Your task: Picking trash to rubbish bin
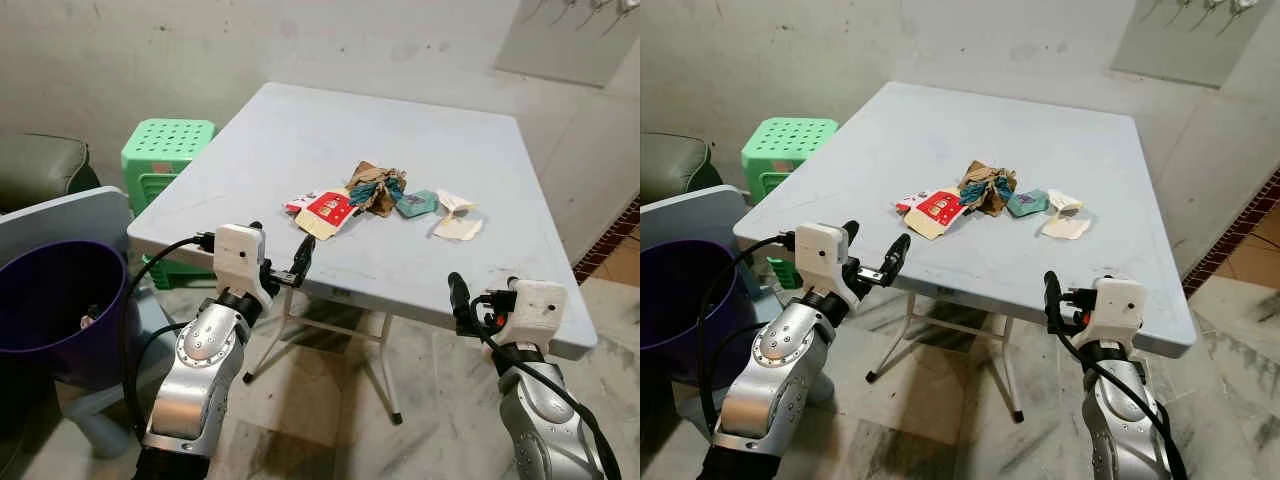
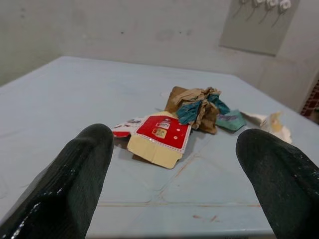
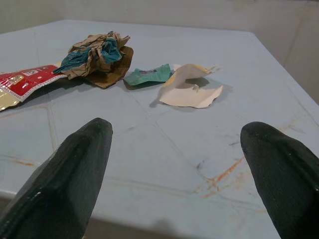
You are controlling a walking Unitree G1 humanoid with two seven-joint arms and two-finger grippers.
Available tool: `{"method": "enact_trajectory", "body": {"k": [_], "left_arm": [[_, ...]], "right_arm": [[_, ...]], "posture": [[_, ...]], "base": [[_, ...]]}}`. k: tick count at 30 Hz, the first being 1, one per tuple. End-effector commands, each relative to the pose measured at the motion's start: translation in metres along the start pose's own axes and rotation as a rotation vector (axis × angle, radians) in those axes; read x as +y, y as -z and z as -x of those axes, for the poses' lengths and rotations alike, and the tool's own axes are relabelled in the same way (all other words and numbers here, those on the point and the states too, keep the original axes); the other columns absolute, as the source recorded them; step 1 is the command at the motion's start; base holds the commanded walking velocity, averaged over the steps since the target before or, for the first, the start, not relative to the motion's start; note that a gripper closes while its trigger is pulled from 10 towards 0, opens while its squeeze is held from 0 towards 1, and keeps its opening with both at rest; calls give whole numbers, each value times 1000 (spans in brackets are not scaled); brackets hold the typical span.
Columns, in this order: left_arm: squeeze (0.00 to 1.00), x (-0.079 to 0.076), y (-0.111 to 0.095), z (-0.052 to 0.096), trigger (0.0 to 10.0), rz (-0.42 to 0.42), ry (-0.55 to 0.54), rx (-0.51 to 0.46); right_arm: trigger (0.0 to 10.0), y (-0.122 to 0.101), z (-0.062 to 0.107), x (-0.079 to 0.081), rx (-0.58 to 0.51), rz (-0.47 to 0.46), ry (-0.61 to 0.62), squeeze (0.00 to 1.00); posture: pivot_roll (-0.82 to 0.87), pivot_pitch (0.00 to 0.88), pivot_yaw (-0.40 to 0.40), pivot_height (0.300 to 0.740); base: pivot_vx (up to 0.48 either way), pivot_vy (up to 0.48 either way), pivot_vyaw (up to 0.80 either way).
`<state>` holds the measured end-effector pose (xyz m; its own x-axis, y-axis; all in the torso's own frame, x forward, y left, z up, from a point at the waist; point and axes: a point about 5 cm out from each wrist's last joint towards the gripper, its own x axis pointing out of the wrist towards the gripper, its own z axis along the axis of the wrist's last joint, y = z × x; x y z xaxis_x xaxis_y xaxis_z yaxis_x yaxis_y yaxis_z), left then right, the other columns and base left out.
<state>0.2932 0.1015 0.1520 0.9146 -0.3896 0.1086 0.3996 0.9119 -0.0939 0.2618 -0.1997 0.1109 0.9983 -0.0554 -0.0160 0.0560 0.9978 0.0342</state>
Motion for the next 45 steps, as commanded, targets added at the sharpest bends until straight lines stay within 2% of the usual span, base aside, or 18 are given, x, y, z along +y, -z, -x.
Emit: {"method": "enact_trajectory", "body": {"k": [1,6,18,25,27,30,37,38,39,40,45], "left_arm": [[0,-2,-6,0,10000,11,21,-26],[0,-2,-7,0,10000,-10,26,-28],[0,-3,-7,1,10000,-3,27,-24],[0,-4,-4,0,10000,-4,8,-7],[0,-7,-7,0,10000,-15,29,-32],[0,-17,-6,2,10000,-75,70,-34],[0,-32,-4,5,10000,-112,146,-29],[0,-36,-3,7,10000,-133,167,-28],[0,-47,-3,11,10000,-148,221,-34],[0,-47,-3,11,10000,-148,221,-34],[0,-67,0,21,10000,-137,305,-29]], "right_arm": [[10000,-7,2,-1,-34,9,-5,0],[10000,-6,4,3,-34,1,-16,0],[10000,-5,5,6,-31,-4,-27,0],[10000,-3,5,6,-25,1,-31,0],[10000,-3,5,5,-25,4,-30,0],[10000,-4,4,4,-24,13,-30,0],[10000,-6,-1,0,-23,18,-20,0],[10000,-7,-3,-1,-23,18,-16,0],[10000,-9,-9,-4,-24,25,3,0],[10000,-9,-9,-4,-24,25,3,0],[10000,-17,-24,-11,-47,42,46,0]], "posture": [[-29,61,-42,740],[-29,64,-40,740],[-28,67,-41,740],[-28,69,-41,740],[-25,72,-45,740],[-24,78,-49,740],[-18,87,-55,740],[-17,91,-56,740],[-15,95,-58,740],[-15,95,-58,740],[-7,108,-60,740]], "base": [[345,0,0],[480,0,0],[480,0,0],[174,0,0],[0,0,0],[0,0,0],[0,0,0],[0,0,0],[0,0,0],[0,0,0],[0,0,0]]}}
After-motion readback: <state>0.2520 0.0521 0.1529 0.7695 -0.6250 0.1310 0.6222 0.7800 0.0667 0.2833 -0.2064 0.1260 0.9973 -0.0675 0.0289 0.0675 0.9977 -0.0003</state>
